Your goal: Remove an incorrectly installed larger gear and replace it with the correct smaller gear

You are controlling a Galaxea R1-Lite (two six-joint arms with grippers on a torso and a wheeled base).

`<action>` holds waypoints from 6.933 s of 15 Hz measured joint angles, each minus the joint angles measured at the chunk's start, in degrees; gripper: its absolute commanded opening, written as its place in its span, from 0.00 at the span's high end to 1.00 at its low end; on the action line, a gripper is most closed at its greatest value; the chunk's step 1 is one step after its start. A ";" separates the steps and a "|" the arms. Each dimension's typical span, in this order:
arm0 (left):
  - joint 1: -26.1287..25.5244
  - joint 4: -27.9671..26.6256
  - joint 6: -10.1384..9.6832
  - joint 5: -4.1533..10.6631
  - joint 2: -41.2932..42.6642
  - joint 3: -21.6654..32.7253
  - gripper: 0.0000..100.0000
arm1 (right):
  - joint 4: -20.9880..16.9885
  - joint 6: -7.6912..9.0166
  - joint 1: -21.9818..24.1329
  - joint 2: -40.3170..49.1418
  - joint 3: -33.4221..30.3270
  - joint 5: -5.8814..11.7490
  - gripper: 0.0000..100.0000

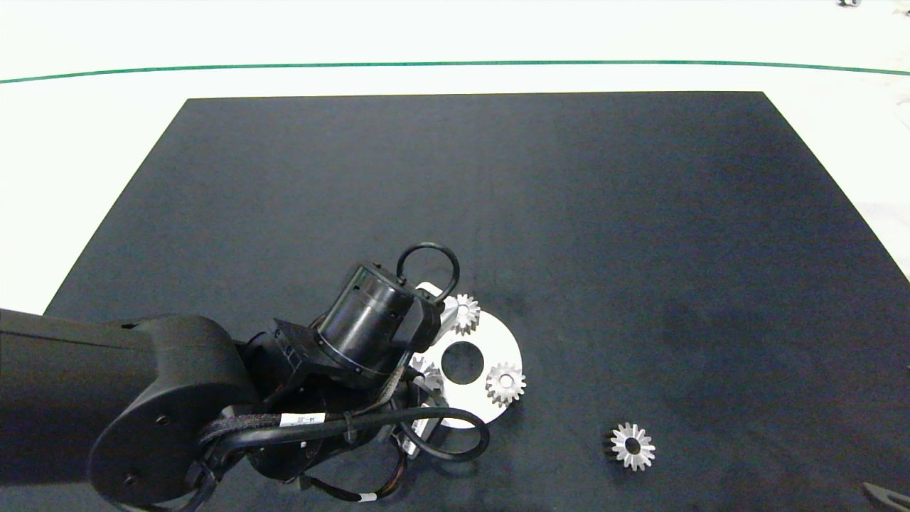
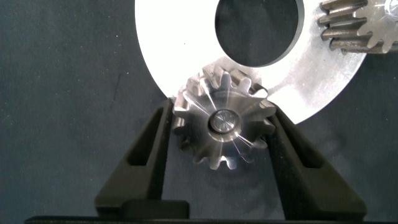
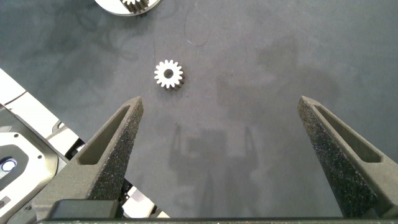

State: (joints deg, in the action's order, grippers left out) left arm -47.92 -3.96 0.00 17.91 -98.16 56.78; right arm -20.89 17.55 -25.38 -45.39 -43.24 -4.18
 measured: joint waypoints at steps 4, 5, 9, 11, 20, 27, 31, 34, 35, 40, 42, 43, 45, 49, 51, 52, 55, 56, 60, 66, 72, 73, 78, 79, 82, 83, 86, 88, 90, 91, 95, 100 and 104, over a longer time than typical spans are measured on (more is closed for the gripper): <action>0.00 0.06 -0.21 0.00 -0.21 0.05 0.57 | 0.00 0.00 0.00 0.00 0.00 0.00 0.00; 0.00 0.05 -0.21 0.00 -0.21 0.10 0.57 | 0.01 0.00 0.00 0.00 0.00 0.00 0.00; 0.02 0.02 -0.22 0.00 -0.02 0.07 0.57 | 0.00 0.00 0.00 0.00 0.20 0.00 0.00; 0.02 0.00 -0.22 0.00 0.17 0.00 0.57 | 0.01 0.00 -0.02 0.00 0.24 0.00 0.00; -0.12 -0.22 -0.21 0.06 2.10 0.05 0.57 | 0.00 0.07 -1.05 -0.04 0.61 0.00 0.00; 0.11 -2.93 -0.11 0.09 5.52 1.01 0.57 | 0.01 0.07 -1.05 -0.15 0.61 0.00 0.00; 1.07 -3.58 -0.13 0.13 6.88 2.00 0.57 | 0.04 0.05 -1.05 -0.17 0.61 0.00 0.00; 4.79 -3.47 0.35 0.13 7.06 2.54 0.57 | 0.09 0.00 -1.33 -0.28 0.91 -0.02 0.00; 6.47 -3.41 0.73 0.15 7.01 2.85 0.57 | 0.09 0.00 -1.63 -0.30 0.99 -0.06 0.00; 11.68 -3.36 2.30 0.13 5.79 3.80 0.57 | 0.11 0.00 -1.95 -0.37 1.29 -0.09 0.00; 12.15 -3.23 2.26 0.13 5.00 3.85 0.57 | 0.09 0.00 -1.95 -0.37 1.34 -0.09 0.00; 12.51 -3.21 2.26 0.11 4.69 3.88 0.57 | 0.11 0.00 -1.95 -0.37 1.34 -0.06 0.00; 12.95 -3.19 2.23 0.15 4.04 3.91 0.57 | 0.11 -0.02 -1.95 -0.37 1.34 -0.09 0.00; 13.14 -3.12 2.21 0.15 3.40 3.94 0.00 | 0.15 0.00 -1.95 -0.34 1.34 -0.09 0.00; 13.17 -3.17 2.19 0.15 3.40 3.94 0.00 | 0.12 -0.02 -1.95 -0.34 1.34 -0.06 0.00; 13.20 -3.21 2.12 0.15 3.45 3.94 0.00 | 0.15 -0.02 -1.95 -0.37 1.34 -0.09 0.00; 13.53 -3.36 2.12 0.11 5.35 4.21 0.00 | 0.11 0.00 -1.95 -0.37 1.45 -0.09 0.00; 14.21 -3.72 2.15 0.09 6.92 4.71 0.00 | 0.12 -0.02 -1.95 -0.37 1.49 -0.13 0.00; 19.31 -19.69 1.73 0.09 15.73 12.81 0.00 | 0.09 -0.06 -3.72 -0.50 2.18 -0.63 0.00; 24.86 -34.77 0.73 0.09 30.53 24.86 0.00 | 0.01 2.15 -4.49 -7.59 2.12 -0.04 0.00; 26.95 -37.94 0.82 0.09 35.68 27.28 0.00 | 0.01 4.22 -11.93 -22.88 -5.11 4.92 0.00; 26.98 -38.51 0.88 0.09 36.41 27.39 0.00 | 0.01 4.30 -13.75 -25.15 -6.40 6.46 0.00; 27.09 -39.64 1.04 0.09 38.51 28.36 0.00 | 0.00 4.72 -17.15 -33.52 -10.20 8.62 0.00; 27.11 -39.67 1.04 0.09 38.81 28.55 0.00 | -0.05 4.77 -17.15 -34.57 -10.37 8.69 0.00; 27.53 -39.80 1.27 0.09 39.75 28.83 0.00 | -0.05 4.79 -17.29 -37.22 -10.53 10.93 0.00; 27.72 -39.89 1.40 0.09 39.92 28.83 0.00 | -0.05 4.77 -17.47 -38.18 -10.51 12.36 0.00; 27.83 -40.33 1.95 0.09 40.45 28.77 0.00 | -0.05 4.79 -18.19 -39.75 -9.92 13.06 0.00; 27.81 -40.35 2.26 0.09 40.75 28.60 0.00 | 0.04 4.77 -18.38 -40.36 -9.59 13.13 0.00; 27.81 -40.36 2.30 0.09 40.97 28.49 0.00 | 0.09 4.79 -18.64 -40.97 -9.20 13.13 0.00; 27.81 -40.47 2.30 0.09 41.05 28.47 0.00 | 0.12 4.79 -18.74 -41.33 -9.13 13.58 0.00; 27.78 -40.52 2.39 0.09 41.17 28.38 0.00 | 0.52 4.90 -18.86 -42.51 -9.07 16.16 0.05; 27.78 -40.57 3.02 0.09 41.46 28.20 0.00 | 4.56 4.82 -18.93 -44.43 -8.58 16.31 0.15; 27.81 -40.61 3.05 0.09 41.57 28.27 0.00 | 5.61 4.88 -19.90 -45.79 -6.95 18.04 0.23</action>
State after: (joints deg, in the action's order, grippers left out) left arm -20.11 -44.57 3.05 17.99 -56.59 85.05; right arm -15.29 22.43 -45.28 -91.17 -50.19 13.86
